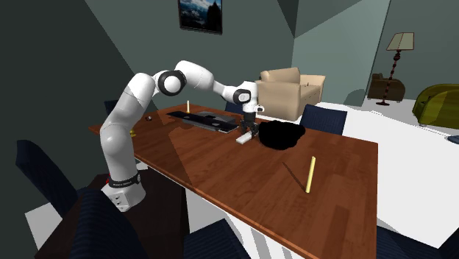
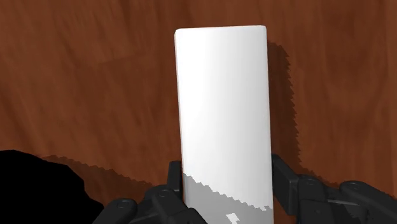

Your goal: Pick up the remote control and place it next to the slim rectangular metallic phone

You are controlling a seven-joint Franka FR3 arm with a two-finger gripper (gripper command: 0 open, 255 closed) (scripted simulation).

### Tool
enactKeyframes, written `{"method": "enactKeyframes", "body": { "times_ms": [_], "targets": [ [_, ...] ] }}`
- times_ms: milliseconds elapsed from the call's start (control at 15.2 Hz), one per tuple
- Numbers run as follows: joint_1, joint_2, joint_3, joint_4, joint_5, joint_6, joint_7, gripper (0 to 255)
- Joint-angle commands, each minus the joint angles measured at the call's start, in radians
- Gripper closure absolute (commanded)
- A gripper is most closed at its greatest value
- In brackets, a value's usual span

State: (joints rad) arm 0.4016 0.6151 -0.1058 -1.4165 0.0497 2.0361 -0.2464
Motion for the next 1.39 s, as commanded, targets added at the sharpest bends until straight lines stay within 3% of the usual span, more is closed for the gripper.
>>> {"method": "enactKeyframes", "body": {
  "times_ms": [0,132,198,528,792,1320],
  "targets": [
    [-0.002,0.003,-0.002,-0.002,-0.001,0.003,0.0,255],
    [-0.002,0.003,-0.002,-0.002,-0.001,0.003,0.0,255],
    [-0.002,0.002,-0.002,-0.003,-0.001,0.003,0.0,0],
    [-0.002,0.003,-0.002,-0.002,-0.001,0.003,0.0,0],
    [-0.001,-0.036,-0.004,0.063,-0.006,-0.102,0.003,0],
    [-0.001,-0.036,-0.004,0.063,-0.006,-0.102,0.003,0]
  ]
}}
